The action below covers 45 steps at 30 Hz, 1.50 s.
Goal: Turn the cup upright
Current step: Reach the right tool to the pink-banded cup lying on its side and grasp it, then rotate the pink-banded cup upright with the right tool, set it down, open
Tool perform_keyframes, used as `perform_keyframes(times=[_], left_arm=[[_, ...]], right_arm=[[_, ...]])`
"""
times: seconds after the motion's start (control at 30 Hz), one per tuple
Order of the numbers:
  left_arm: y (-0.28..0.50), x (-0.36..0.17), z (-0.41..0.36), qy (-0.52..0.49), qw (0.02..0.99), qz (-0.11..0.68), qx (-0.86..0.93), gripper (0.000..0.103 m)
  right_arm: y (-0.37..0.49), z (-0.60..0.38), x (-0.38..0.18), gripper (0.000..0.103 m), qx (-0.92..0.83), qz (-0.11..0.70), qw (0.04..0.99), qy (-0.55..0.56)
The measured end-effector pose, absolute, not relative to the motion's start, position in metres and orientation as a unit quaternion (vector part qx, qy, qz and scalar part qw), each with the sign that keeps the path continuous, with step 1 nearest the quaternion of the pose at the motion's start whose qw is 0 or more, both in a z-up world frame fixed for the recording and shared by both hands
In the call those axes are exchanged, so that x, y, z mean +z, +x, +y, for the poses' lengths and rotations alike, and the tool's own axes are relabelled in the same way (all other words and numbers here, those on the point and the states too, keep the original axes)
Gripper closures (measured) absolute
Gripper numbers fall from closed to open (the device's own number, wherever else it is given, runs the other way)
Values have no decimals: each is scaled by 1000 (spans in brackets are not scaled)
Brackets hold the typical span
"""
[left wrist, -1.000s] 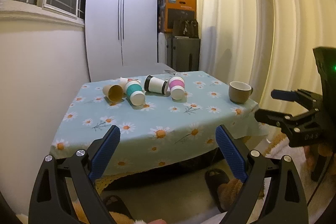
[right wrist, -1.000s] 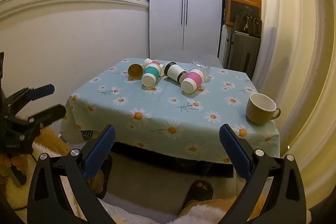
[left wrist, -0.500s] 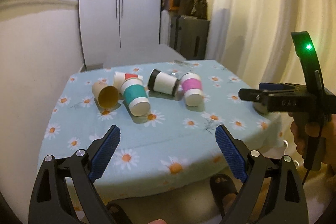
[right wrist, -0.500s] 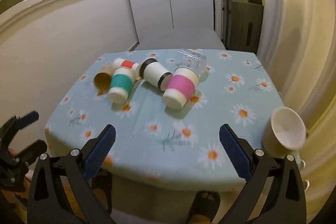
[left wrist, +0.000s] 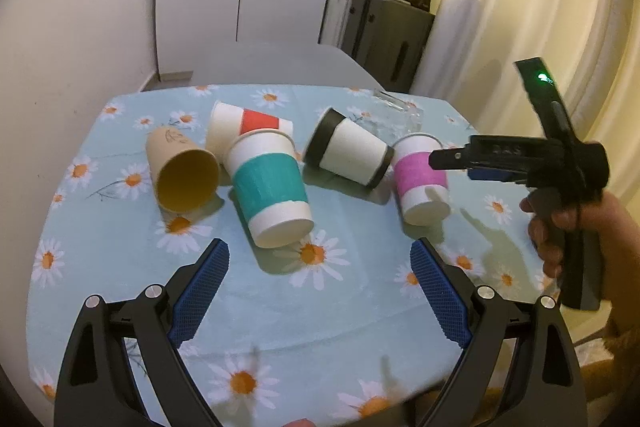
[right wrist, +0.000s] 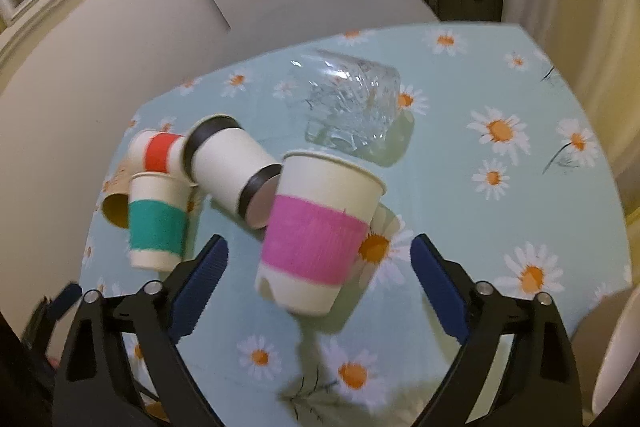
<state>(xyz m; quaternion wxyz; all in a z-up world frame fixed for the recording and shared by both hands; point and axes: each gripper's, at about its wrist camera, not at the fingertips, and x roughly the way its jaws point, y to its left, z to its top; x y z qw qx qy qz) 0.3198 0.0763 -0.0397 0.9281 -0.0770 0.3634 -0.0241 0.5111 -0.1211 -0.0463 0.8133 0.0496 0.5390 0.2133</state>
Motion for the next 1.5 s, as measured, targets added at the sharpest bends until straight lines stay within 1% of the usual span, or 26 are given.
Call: perform_keyframes(times=[0.07,0.1,0.13,0.2,0.27,0.3,0.47,0.63,0.87,1.0,1.13,1.33,1.5], left_arm=[[320,-43,80,-77,930,360,-24,13],[323,-46,83,-81,926,369,-30,13],[325,-47,84,-84,923,373,-33,13],[324,-48,87,-86,924,371,-32,13],[323,-47,88,-87,924,370,-34,13],[322,-47,87,-87,923,373,-38,13],[316,-47,89,-86,920,380,-43,13],[304,-40,91,-93,920,377,-45,13],[285,-34,93,-106,919,378,-42,13],[275,-28,100,-128,920,370,-27,13],[263,-27,106,-134,919,370,-19,13],[247,-28,117,-136,920,369,-2,13],[252,-31,120,-149,916,372,-1,13]], right_arm=[[521,-120,-56,21,206,554,805,55],[525,-119,-60,26,209,560,799,60],[527,-118,-63,29,210,565,796,62],[530,-115,-67,31,213,575,787,69],[529,-111,-68,36,211,580,784,61],[528,-111,-67,37,207,579,786,59],[513,-107,-56,37,214,584,781,53],[477,-105,-30,37,240,583,775,44],[431,-90,-14,37,274,589,759,34],[411,-76,-19,37,282,596,751,21],[400,-60,-35,37,275,611,743,14],[406,-43,-64,37,263,627,733,9],[404,-39,-68,36,261,631,730,9]])
